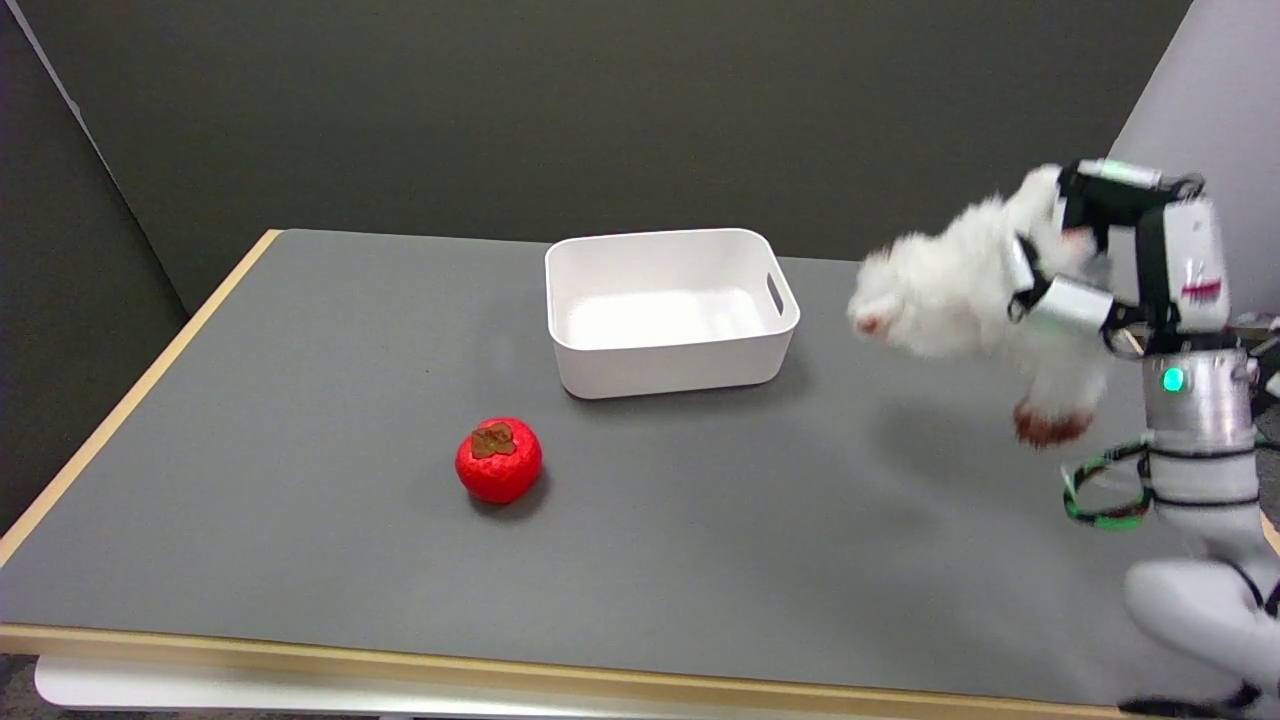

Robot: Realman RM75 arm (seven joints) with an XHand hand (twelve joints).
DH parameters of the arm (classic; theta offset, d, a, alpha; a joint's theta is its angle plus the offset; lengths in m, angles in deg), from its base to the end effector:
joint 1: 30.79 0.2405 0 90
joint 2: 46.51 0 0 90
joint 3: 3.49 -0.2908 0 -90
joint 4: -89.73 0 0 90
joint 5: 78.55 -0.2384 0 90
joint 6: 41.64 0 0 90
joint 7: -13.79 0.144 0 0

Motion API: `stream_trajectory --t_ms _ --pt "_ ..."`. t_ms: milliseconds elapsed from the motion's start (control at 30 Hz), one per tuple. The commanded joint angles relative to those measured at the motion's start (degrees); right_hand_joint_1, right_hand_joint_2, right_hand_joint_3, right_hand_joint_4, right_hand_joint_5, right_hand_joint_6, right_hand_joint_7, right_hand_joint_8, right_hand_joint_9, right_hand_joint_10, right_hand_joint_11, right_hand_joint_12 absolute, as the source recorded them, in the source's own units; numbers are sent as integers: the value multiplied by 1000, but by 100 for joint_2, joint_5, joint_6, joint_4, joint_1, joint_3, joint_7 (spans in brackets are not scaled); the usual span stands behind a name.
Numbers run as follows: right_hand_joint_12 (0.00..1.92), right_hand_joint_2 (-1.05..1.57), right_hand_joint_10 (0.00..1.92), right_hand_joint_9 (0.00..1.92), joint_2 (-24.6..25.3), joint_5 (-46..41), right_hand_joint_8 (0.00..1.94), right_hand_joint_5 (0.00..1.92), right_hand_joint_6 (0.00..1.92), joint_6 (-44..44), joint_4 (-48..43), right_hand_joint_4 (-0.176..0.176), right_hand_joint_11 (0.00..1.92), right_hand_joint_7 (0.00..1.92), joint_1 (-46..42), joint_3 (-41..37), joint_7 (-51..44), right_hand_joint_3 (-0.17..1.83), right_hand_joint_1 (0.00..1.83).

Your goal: Pick up the plush toy.

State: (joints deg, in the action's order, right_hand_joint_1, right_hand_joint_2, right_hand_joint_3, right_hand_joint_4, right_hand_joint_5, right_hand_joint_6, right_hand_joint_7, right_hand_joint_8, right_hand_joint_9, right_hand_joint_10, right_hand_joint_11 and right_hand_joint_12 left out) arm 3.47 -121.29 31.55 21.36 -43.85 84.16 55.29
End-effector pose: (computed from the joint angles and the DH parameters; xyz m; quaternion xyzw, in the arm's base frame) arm -0.2239 -0.2494 0.5143 0.6390 0.1033 0.4614 0.6067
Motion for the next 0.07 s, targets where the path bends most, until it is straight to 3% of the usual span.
stream_trajectory --t_ms 33,67 --pt "1921 637 1921 1340 -572 -249 1941 1046 1921 -975 -529 27 1219 1279 1718 -365 -405 953 1126" --pt "1921 637 1921 1341 -589 -241 1941 1045 1921 -1025 -529 27 1219 1279 1816 -348 -405 953 1126"
